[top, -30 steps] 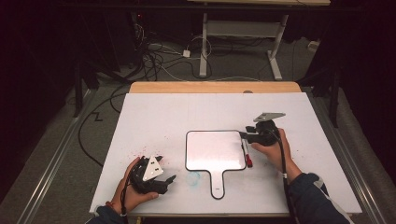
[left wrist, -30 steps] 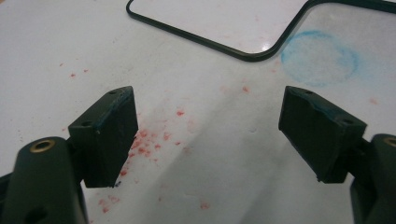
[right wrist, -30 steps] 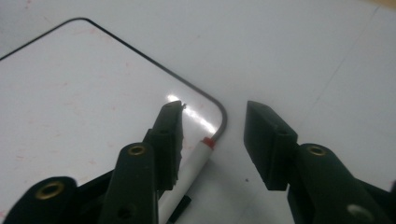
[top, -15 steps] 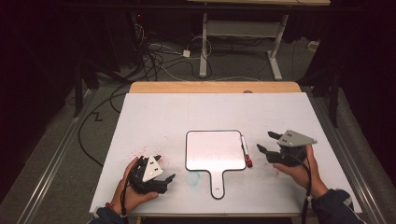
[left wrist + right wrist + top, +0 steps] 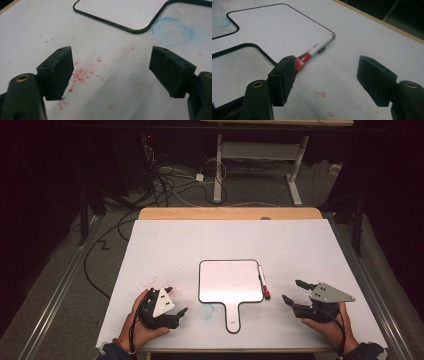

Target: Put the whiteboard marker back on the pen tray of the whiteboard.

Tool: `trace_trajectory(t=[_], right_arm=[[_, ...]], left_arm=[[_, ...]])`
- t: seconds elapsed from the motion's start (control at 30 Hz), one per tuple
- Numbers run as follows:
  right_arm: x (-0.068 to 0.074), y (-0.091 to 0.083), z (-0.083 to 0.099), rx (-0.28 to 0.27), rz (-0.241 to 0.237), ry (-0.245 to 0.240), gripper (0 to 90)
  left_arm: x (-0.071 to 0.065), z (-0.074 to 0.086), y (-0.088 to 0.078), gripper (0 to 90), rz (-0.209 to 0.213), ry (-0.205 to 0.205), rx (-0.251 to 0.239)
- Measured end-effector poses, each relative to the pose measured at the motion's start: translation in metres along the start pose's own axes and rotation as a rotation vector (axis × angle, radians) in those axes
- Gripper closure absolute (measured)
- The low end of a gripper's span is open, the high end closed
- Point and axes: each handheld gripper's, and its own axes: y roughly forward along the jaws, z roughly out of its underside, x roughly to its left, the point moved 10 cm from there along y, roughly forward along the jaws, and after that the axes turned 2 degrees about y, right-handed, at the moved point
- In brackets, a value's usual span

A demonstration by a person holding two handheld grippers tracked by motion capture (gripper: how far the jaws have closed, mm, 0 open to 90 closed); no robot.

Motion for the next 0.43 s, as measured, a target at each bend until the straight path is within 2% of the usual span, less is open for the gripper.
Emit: trace_trajectory(t=[0.07, 0.17, 0.43], right_arm=[[-0.0016, -0.0003, 0.0011, 0.002, 0.01, 0.007, 32.0], [-0.0018, -0.0018, 0.0012, -0.005, -0.003, 0.017, 31.5], [-0.0017, -0.0052, 0.0, -0.014, 0.001, 0.021, 29.3]], left_arm=[[0.0002, -0.0006, 0.0012, 18.8, 0.003, -0.001, 0.0], [0.0006, -0.0021, 0.0031, 18.7, 0.005, 0.001, -0.001], [-0.0004, -0.004, 0.0046, 18.8, 0.007, 0.008, 0.0]])
